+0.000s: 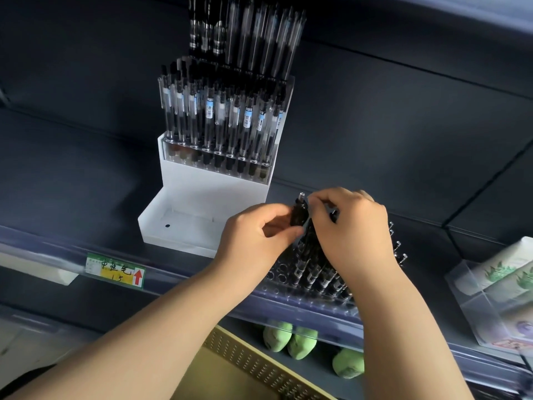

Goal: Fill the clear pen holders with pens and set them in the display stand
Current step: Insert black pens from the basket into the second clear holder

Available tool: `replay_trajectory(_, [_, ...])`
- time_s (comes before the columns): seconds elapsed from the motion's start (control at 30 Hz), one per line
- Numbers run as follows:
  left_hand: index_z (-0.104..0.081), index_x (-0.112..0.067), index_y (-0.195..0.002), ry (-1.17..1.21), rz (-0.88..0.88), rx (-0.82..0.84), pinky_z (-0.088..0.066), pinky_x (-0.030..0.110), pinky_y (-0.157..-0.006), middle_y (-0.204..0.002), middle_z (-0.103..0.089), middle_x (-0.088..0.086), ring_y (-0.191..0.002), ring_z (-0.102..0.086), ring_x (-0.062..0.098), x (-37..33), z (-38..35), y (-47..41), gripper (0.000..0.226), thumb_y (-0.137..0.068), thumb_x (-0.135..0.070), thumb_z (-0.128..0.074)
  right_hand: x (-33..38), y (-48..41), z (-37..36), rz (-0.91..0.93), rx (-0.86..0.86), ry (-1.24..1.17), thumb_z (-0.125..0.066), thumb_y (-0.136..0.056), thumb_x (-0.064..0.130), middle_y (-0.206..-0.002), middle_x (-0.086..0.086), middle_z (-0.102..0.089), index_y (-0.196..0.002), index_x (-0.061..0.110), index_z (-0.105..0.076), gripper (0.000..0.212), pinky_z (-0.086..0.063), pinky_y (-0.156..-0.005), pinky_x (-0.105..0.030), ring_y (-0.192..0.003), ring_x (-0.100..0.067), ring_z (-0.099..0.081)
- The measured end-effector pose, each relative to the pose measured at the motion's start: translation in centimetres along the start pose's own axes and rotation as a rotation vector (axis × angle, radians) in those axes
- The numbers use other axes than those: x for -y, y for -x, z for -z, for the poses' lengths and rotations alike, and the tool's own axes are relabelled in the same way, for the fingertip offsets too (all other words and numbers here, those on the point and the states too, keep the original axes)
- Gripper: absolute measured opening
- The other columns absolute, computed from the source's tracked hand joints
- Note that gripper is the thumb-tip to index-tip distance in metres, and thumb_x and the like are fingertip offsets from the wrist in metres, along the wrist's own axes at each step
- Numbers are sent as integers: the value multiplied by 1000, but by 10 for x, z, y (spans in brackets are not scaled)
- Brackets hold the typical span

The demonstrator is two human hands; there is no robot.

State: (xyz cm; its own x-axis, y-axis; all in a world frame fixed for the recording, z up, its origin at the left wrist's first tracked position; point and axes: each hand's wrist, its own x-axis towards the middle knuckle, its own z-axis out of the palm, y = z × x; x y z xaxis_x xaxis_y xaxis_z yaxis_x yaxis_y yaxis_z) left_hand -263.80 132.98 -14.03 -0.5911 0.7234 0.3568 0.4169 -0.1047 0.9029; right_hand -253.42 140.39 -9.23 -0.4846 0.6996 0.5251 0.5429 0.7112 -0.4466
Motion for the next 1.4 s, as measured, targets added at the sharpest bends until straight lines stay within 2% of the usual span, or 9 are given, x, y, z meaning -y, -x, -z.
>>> replay_trajectory(0.17, [-72, -24, -94, 28, -14, 9, -48, 9, -71, -81, -71, -10, -74, -63, -2, -1, -6, -4, 24, -73, -14, -77, -2, 4, 6, 29, -4, -3, -60, -85, 12, -79, 4, -70, -82, 17, -72, 13, -46, -77, -49, -86, -26, -57])
replay_trajectory(0.3, [-73, -22, -90, -21, -40, -23, -43, 3, -67, -78, -69, -14, -72, -62, -5, 2, -7, -6, 22, -70, -14, -79, -3, 6, 12, 36, -20, -2, -61, -86, 14, -80, 6, -70, -80, 18, -71, 13, -45, -78, -48, -86, -24, -57])
replay_trajectory(0.53, [-71, -23, -87, -229, 85, 119, -45, 4, -65, -72, -64, -17, -69, -59, -5, 20, -16, -5, 14, -73, -23, -76, -11, 6, 21, 10, -44, 11, -60, -87, 14, -82, 6, -69, -84, 17, -71, 12, -45, -82, -48, -89, -23, -57])
replay_trajectory(0.77, [-69, -21, -87, -307, 90, 131, -40, -1, -63, -73, -63, -15, -68, -57, -5, 24, -16, -8, 17, -73, -28, -77, -11, 7, 22, 23, -40, 2, -60, -88, 15, -83, 5, -70, -86, 16, -72, 12, -45, -82, -47, -91, -25, -57])
replay_trajectory(0.9, [-69, -21, -94, -294, 79, 149, -41, -1, -69, -81, -67, -13, -74, -61, -2, 23, -9, -7, 23, -73, -23, -78, -4, 11, 23, 78, -36, -10, -60, -87, 12, -78, 4, -69, -82, 15, -71, 13, -46, -79, -47, -86, -26, -57])
replay_trajectory(1.07, [-68, -16, -102, -361, -61, 87, -35, -5, -69, -83, -61, -12, -72, -56, -1, 17, 14, 10, 24, -80, -7, -67, 9, 35, 21, 240, -90, 16, -56, -86, 13, -73, -2, -69, -79, 11, -71, 16, -47, -69, -43, -77, -29, -56])
replay_trajectory(1.23, [-67, -19, -100, -441, -158, 123, -36, 13, -72, -92, -58, -9, -84, -52, 6, 22, 25, 54, 24, -82, -4, -59, 13, 90, 7, 413, -42, -60, -53, -90, 15, -84, -5, -69, -86, 4, -70, 20, -48, -71, -37, -76, -28, -58])
replay_trajectory(1.3, [-67, -18, -103, -506, -174, 147, -36, 17, -77, -100, -60, -4, -90, -51, 9, 29, 27, 72, 26, -82, -4, -60, 7, 118, -1, 363, 52, -65, -54, -89, 15, -80, -6, -68, -85, 4, -70, 20, -49, -69, -38, -76, -29, -58])
replay_trajectory(1.4, [-68, -9, -101, -559, -252, 191, -44, 29, -84, -101, -64, 6, -96, -58, 24, 45, 28, 101, 26, -79, 3, -61, -7, 161, -13, 163, 250, -32, -58, -86, 11, -75, -6, -67, -81, 7, -69, 13, -49, -67, -39, -77, -29, -56])
